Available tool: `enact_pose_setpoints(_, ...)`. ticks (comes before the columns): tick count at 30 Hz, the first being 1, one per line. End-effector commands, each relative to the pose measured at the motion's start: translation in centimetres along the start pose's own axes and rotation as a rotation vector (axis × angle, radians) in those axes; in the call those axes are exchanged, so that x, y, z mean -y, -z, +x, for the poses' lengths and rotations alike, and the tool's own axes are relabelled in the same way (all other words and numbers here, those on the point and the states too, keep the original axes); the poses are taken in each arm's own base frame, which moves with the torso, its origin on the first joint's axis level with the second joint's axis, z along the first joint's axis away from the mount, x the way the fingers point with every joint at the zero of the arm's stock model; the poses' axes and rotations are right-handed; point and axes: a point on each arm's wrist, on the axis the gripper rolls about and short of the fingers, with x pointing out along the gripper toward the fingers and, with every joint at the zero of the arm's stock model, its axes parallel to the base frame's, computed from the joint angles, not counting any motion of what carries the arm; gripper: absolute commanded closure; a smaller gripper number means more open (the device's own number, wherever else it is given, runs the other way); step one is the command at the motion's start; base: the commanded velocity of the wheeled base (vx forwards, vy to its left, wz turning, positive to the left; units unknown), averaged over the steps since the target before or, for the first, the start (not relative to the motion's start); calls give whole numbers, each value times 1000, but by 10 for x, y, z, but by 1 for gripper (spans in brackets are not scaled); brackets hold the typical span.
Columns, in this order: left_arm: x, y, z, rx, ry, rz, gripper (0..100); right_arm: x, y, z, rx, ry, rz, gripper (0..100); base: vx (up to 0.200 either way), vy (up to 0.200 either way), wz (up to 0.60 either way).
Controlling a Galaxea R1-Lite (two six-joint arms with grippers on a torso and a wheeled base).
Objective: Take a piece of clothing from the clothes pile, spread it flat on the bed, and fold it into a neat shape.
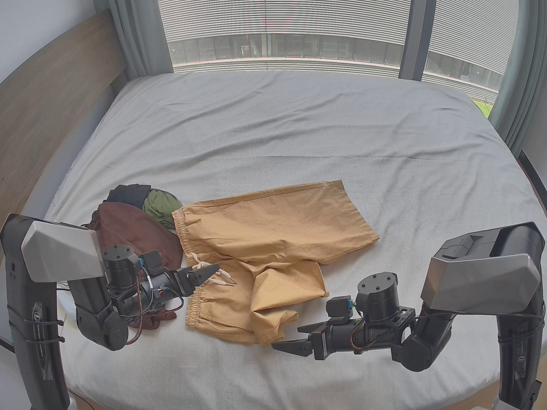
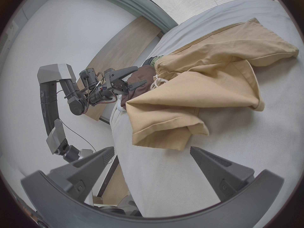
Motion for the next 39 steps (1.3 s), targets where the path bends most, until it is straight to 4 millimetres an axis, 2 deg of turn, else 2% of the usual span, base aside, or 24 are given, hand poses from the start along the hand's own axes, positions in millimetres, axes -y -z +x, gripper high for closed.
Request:
enact_pose_setpoints(1,0,-1,0,3,1,1,0,6,-1,-7,5,22,-5,0,0,0,0)
enact_pose_setpoints(9,1,-1,0,4,2,0,0,33,0,-10,17,76,-60,0,0,0,0)
enact_pose_setpoints(14,1,-1,0,4,2,0,0,36,-4,-6,29,76,-79,0,0,0,0)
enact_pose_setpoints(22,2,-2,-1,8,4,2,0,47,-6,23,41,56,-107,0,0,0,0)
enact_pose_setpoints(27,2,-3,-1,11,6,4,0,49,-8,32,52,48,-120,0,0,0,0)
enact_pose_setpoints(38,2,-3,0,11,6,4,0,54,-11,35,64,52,-165,0,0,0,0)
enact_pose_setpoints(39,2,-3,0,11,6,4,0,54,-11,35,65,52,-166,100,0,0,0)
